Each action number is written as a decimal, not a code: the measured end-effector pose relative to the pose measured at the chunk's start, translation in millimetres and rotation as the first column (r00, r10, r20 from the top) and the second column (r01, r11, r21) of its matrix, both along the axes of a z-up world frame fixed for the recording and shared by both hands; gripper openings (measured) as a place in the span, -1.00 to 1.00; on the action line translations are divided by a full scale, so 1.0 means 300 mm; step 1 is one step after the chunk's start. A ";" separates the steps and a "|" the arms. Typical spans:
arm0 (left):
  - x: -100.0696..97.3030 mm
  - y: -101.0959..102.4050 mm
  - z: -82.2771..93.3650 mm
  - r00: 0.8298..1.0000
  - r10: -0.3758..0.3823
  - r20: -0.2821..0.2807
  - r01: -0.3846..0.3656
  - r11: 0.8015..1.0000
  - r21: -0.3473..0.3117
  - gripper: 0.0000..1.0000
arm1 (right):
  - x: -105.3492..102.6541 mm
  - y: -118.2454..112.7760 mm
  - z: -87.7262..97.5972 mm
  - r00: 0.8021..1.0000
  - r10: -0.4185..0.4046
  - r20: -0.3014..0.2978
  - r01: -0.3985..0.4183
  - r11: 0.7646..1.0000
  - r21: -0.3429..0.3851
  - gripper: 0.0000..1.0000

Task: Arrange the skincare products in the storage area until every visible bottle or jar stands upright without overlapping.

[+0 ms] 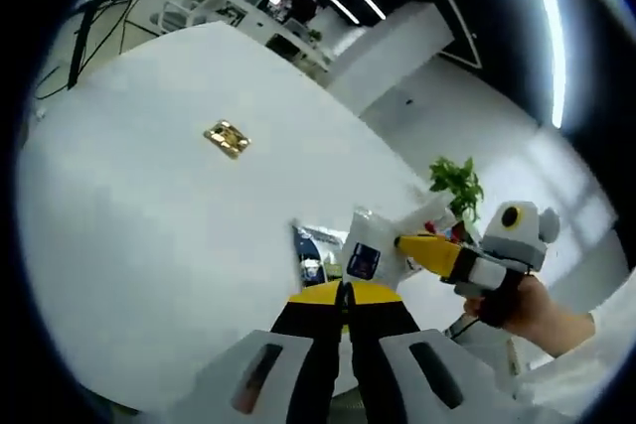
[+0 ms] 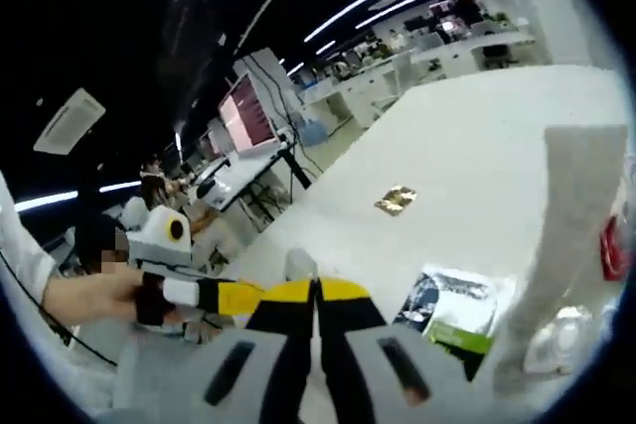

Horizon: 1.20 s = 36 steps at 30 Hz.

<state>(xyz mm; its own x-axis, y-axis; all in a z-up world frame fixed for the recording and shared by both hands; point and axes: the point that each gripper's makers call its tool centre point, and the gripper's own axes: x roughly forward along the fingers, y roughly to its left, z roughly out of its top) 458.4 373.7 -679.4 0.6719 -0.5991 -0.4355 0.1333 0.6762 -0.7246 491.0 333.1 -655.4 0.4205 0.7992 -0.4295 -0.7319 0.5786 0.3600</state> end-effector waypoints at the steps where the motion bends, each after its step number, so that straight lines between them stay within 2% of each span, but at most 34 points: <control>1: -0.003 0.004 -0.020 1.000 0.001 -0.021 -0.001 1.000 0.008 -1.00 | 0.002 0.006 -0.015 1.000 0.013 0.024 -0.013 0.999 -0.031 -0.98; 2: -0.002 0.009 -0.034 1.000 0.004 -0.027 -0.004 1.000 0.020 -1.00 | 0.002 0.014 -0.038 0.999 0.027 0.044 -0.024 0.997 -0.072 -0.98; 5: -0.010 0.026 -0.090 0.997 0.012 -0.075 -0.007 0.998 0.063 -1.00 | 0.002 0.040 -0.087 0.996 0.058 0.063 -0.050 0.990 -0.129 -0.98; 8: -0.013 0.034 -0.122 0.994 0.021 -0.106 -0.014 0.998 0.067 -1.00 | 0.018 0.052 -0.150 0.997 0.069 0.046 -0.060 0.981 -0.183 -0.98; 14: -0.001 0.044 -0.170 0.988 0.033 -0.150 -0.023 0.997 0.070 -1.00 | 0.044 0.065 -0.218 0.996 0.085 0.036 -0.075 0.971 -0.226 -0.98; 20: 0.000 0.032 -0.225 0.982 0.009 -0.190 0.013 0.993 0.113 -1.00 | 0.049 0.058 -0.296 0.995 0.093 0.036 -0.079 0.953 -0.292 -0.98; 24: -0.008 0.032 -0.264 0.977 -0.008 -0.214 0.040 0.989 0.144 -1.00 | 0.046 0.060 -0.327 0.993 0.112 0.033 -0.097 0.946 -0.311 -0.98; 31: 0.001 0.040 -0.284 0.975 -0.035 -0.220 0.078 0.978 0.192 -1.00 | 0.053 0.062 -0.357 0.991 0.125 0.038 -0.106 0.937 -0.332 -0.98; 36: 0.006 0.042 -0.296 0.975 -0.076 -0.210 0.129 0.959 0.252 -1.00 | 0.061 0.064 -0.382 0.987 0.152 0.059 -0.121 0.926 -0.357 -0.98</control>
<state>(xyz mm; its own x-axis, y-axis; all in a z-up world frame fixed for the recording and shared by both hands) 460.1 386.4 -768.2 0.4987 -0.5063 -0.7035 0.0850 0.8363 -0.5416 509.2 352.1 -770.1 0.3648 0.6559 -0.6608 -0.8313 0.5492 0.0862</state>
